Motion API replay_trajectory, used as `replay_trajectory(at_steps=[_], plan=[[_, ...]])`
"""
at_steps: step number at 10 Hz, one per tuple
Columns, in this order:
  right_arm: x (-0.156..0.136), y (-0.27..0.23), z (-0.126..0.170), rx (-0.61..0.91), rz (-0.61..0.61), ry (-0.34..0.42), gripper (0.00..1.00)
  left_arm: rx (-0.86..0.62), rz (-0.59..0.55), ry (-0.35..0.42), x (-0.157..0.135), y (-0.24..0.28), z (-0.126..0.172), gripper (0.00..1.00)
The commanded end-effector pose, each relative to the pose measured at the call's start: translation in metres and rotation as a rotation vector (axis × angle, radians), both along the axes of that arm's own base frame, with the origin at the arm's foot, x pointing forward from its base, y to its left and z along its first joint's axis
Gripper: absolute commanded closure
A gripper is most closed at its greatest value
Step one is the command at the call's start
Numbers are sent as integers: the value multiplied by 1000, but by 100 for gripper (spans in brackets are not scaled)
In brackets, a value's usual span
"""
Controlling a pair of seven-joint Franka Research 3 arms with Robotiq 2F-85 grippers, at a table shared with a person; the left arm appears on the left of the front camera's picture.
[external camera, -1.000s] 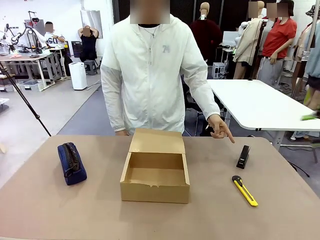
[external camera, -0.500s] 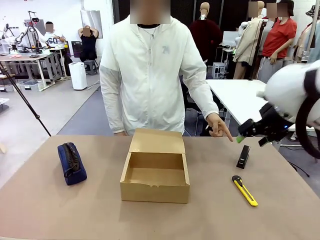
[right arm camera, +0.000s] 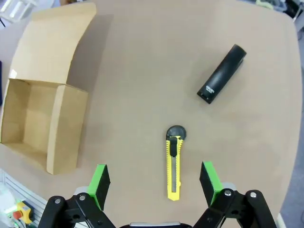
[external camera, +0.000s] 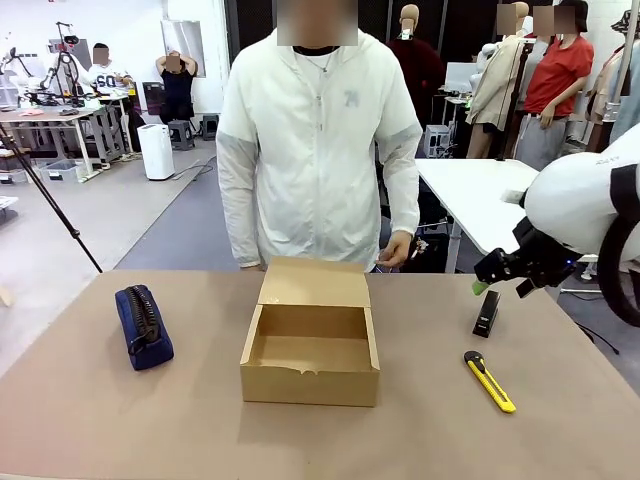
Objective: Pack the items into the box.
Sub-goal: Pick up the item indicated by the person and place it inside the Mailer Box.
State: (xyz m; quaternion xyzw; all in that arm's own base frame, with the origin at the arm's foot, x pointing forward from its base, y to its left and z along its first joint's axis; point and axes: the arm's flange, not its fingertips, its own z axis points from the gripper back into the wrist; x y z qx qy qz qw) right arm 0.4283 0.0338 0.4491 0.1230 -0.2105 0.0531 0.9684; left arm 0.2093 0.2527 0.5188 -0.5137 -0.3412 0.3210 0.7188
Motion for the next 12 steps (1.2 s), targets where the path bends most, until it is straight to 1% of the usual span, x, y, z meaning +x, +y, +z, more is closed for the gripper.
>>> replay_trajectory(at_steps=[1,2,3,4,6,7,8,9,10,12], plan=[[16,13,-1,-123,-18,76,0,-1,-2,-29,1,1,0,0],[41,13,-2,-183,-44,138,0,-1,-2,-29,1,1,0,0],[72,11,-7,-230,-84,223,0,-1,-2,-29,1,1,0,0],[109,9,-19,-287,-115,306,0,-1,-2,-29,1,1,0,0],[163,5,-45,-314,-161,398,0,-1,-2,-29,1,1,0,0],[181,3,-63,-299,-198,437,0,-1,-2,-29,1,1,0,0],[193,0,-79,-267,-224,452,0,-1,-2,-29,1,1,0,0],[193,-2,-83,-238,-240,410,0,-1,-2,-29,1,1,0,0],[177,-6,-83,-305,-179,428,0,-1,-2,-29,1,1,0,0],[177,-6,-83,-305,-179,428,0,-1,-2,-29,1,1,0,0]])
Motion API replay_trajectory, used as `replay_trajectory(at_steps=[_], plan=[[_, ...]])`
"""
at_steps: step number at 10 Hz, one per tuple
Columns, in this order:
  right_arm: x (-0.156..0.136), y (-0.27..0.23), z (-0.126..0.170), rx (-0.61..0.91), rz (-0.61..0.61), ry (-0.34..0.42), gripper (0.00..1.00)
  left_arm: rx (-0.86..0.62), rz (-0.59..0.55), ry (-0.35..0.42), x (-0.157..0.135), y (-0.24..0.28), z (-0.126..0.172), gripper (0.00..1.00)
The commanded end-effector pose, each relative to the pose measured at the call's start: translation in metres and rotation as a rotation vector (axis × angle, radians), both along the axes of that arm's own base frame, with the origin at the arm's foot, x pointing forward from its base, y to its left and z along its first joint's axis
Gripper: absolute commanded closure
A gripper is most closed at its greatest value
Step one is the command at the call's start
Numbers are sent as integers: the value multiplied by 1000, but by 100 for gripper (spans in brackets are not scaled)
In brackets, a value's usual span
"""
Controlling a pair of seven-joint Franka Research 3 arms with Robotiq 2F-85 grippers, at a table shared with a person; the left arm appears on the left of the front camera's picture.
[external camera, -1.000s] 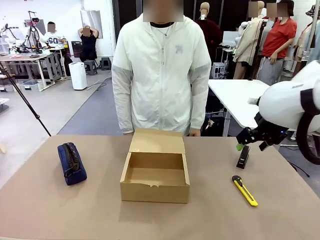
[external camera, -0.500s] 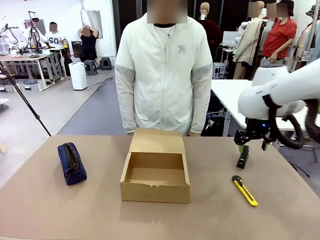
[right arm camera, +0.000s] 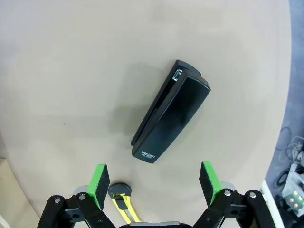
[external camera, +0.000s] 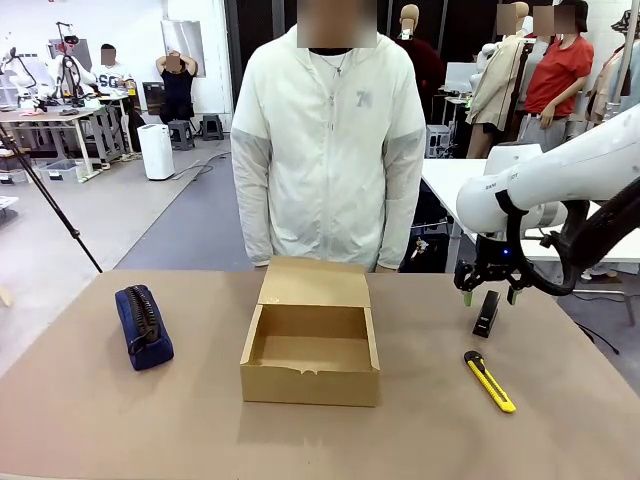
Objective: Pack the items into the box.
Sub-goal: Pick up the item indicated by the person and place it inside the Mailer Box.
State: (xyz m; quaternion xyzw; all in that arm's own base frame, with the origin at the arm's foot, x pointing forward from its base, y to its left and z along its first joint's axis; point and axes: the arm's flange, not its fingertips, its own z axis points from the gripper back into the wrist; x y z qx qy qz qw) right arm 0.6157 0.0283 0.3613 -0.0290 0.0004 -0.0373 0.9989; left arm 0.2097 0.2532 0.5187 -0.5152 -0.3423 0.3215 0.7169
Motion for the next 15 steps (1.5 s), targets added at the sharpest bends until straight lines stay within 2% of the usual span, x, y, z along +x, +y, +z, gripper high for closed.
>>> replay_trajectory(at_steps=[1,2,3,4,5,6,7,9,13,15], plan=[[-11,-1,5,-12,17,-2,0,3,-4,-25,1,1,1,0],[0,0,0,0,0,0,0,3,-4,-25,1,1,1,0],[12,4,-3,17,-282,-23,0,3,-4,-25,1,1,1,0],[18,7,-6,21,-487,-77,0,3,-4,-25,1,1,1,0],[19,9,-9,-19,-674,-163,0,3,-4,-25,1,1,1,0],[19,10,-11,-24,-758,-217,0,3,-4,-25,1,1,1,0],[18,11,-13,12,-779,-213,0,3,-4,-25,1,1,1,0],[19,9,-19,-44,-803,-209,0,3,-4,-25,1,1,1,0],[20,-2,-23,-100,-782,-139,0,3,-4,-25,1,1,1,0],[28,-5,-42,-62,-766,-93,0,3,-4,-25,1,1,1,0]])
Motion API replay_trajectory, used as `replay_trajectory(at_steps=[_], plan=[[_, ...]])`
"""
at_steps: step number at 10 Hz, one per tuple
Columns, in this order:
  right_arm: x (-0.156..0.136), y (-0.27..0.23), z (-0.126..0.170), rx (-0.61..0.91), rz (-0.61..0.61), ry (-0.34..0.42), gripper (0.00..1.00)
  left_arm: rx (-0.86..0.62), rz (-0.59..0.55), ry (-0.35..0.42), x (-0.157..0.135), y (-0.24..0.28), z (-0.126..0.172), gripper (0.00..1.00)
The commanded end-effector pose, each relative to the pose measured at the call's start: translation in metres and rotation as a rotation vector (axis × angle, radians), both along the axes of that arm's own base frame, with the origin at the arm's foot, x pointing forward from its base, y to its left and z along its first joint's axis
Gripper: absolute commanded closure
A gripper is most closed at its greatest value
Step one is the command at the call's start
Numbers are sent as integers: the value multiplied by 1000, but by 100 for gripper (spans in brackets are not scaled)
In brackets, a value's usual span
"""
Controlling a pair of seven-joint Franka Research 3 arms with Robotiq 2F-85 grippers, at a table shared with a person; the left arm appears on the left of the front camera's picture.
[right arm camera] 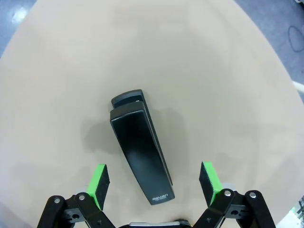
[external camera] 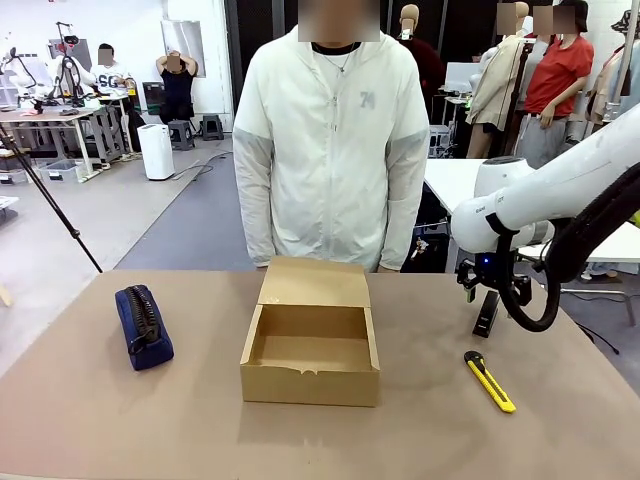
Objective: Pack the items into the box.
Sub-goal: Pick up the item indicated by the person and place it inside the Mailer Box.
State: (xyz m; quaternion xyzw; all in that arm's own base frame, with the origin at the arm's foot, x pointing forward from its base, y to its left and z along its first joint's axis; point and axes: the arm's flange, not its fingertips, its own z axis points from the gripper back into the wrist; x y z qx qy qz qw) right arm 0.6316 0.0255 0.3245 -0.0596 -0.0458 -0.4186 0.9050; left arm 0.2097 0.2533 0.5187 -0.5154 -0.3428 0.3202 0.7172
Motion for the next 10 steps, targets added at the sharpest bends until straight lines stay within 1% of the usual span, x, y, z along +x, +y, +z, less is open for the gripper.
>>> replay_trajectory(at_steps=[1,2,4,5,6,7,10], plan=[[15,-5,-21,37,16,65,0,2,-2,-23,1,1,1,0],[14,-10,-33,63,2,103,0,2,-2,-23,1,1,1,0],[9,-17,-35,99,6,86,0,2,-2,-23,1,1,1,0],[9,-19,-31,116,23,74,31,2,-2,-23,1,1,1,0],[9,-20,-29,136,16,62,87,2,-2,-23,1,1,1,0],[10,-22,-28,154,13,73,100,2,-2,-23,1,1,1,0],[10,-24,-29,174,31,102,100,2,-2,-23,1,1,1,0]])
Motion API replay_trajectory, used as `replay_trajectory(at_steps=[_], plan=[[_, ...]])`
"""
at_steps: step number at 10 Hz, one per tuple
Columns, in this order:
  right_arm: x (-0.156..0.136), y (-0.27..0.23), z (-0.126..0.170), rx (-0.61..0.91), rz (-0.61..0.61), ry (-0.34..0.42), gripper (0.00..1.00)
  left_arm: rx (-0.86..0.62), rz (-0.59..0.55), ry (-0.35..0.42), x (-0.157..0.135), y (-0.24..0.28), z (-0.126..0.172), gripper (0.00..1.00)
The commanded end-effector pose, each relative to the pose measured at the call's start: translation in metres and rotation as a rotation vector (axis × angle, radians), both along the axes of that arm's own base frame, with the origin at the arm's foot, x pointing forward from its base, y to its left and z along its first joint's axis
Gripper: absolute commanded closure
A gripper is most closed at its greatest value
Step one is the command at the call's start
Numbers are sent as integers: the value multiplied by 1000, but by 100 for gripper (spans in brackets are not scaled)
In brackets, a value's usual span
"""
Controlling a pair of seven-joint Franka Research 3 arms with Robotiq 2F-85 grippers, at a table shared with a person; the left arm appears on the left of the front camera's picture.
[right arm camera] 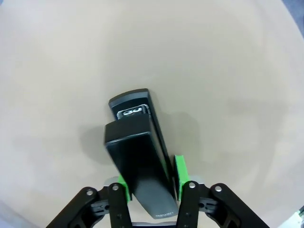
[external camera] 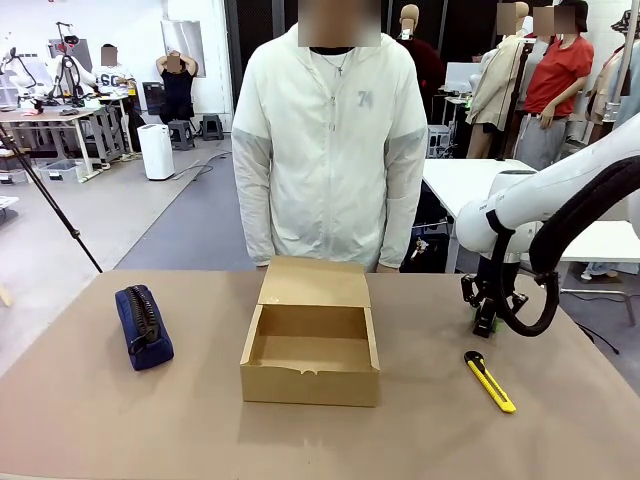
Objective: Pack the items into the box.
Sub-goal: Pick up the item indicated by the person and place it inside the Mailer Box.
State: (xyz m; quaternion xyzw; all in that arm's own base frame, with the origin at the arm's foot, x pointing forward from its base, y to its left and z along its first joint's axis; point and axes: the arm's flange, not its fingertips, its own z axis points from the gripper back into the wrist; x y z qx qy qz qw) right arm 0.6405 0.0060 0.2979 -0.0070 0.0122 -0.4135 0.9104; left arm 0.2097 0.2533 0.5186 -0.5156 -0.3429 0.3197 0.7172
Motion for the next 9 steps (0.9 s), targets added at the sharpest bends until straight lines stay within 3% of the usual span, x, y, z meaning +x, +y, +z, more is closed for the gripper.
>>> replay_trajectory(at_steps=[1,4,6,9], plan=[[2,-4,-3,32,23,49,100,2,-2,-22,1,1,1,0],[3,-5,-3,31,39,67,100,2,-2,-22,1,1,1,0],[7,-6,1,29,60,122,100,2,-2,-22,1,1,1,0],[-13,0,90,11,226,76,100,2,-2,-22,1,1,1,0]])
